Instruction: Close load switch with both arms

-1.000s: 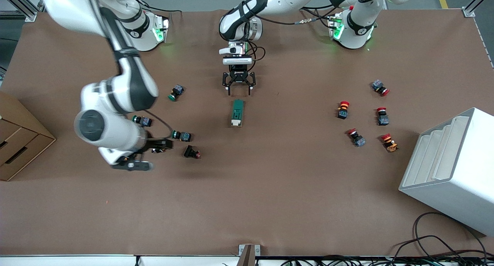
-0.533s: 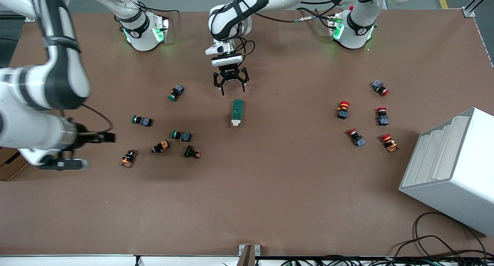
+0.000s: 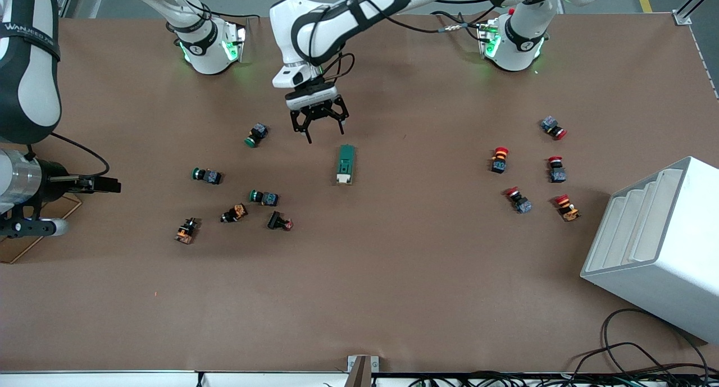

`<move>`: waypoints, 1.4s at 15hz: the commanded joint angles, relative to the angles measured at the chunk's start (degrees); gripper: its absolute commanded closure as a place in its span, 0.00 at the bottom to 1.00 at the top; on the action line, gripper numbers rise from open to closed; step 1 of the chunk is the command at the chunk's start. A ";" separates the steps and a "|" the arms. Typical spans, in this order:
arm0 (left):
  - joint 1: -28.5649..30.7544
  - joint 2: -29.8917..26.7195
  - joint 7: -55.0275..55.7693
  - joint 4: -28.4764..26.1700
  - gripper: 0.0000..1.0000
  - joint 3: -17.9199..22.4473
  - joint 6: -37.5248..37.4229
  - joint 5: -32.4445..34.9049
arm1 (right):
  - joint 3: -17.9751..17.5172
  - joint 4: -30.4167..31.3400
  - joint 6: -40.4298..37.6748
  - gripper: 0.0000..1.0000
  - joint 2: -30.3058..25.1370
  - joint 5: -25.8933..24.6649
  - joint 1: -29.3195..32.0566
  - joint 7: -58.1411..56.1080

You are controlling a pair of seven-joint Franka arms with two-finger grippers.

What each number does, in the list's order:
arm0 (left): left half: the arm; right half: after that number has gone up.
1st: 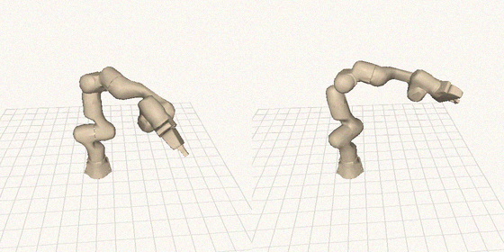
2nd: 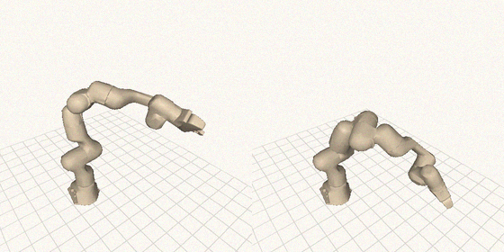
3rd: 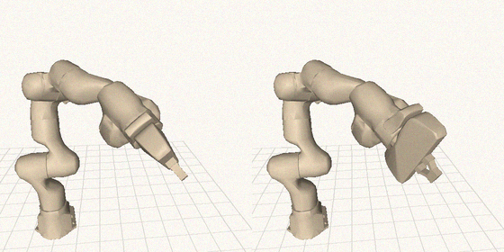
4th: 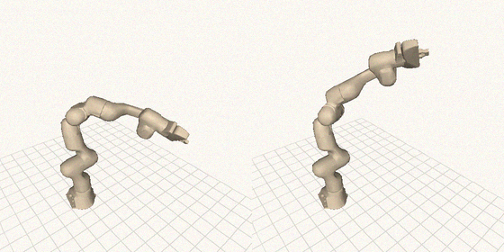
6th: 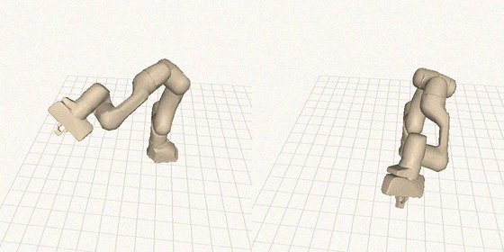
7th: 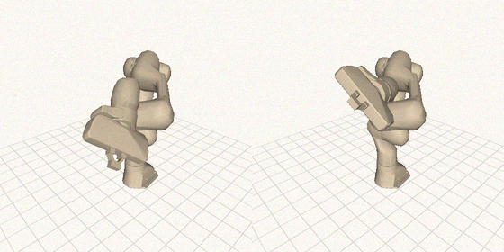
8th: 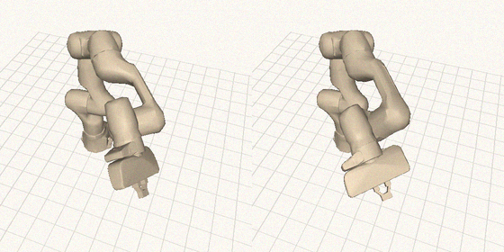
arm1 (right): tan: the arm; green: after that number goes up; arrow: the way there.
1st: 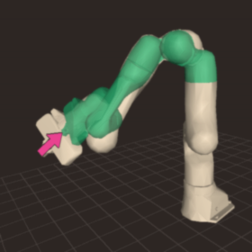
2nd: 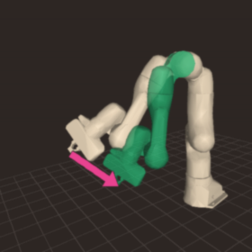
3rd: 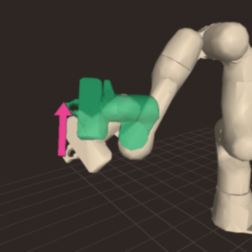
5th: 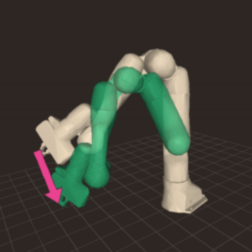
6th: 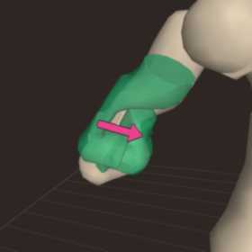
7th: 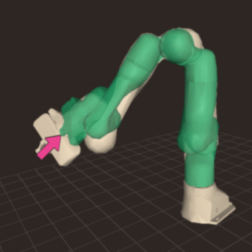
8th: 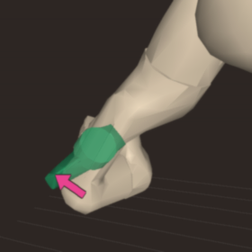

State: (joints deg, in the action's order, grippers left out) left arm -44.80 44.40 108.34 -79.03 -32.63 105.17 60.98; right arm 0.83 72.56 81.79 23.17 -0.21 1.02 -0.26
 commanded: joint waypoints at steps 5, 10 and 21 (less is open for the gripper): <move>13.84 -12.47 -34.54 4.24 0.00 -0.24 -0.76 -23.76 | -1.44 -2.42 -3.12 0.00 0.12 -0.32 1.00 0.17; 24.66 -19.42 -50.48 4.24 0.00 -0.24 -1.72 -36.53 | -1.79 -2.42 -5.32 0.00 -1.36 0.04 1.00 0.52; 48.30 -29.62 -74.20 5.29 0.00 -0.24 -13.84 -49.63 | -1.35 2.14 -6.99 0.00 -10.68 -0.49 0.38 -0.36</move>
State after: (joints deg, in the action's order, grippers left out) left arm 1.08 17.40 38.72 -73.20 -32.59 94.32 12.87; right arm -0.21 70.11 73.44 16.60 -0.22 1.09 -0.25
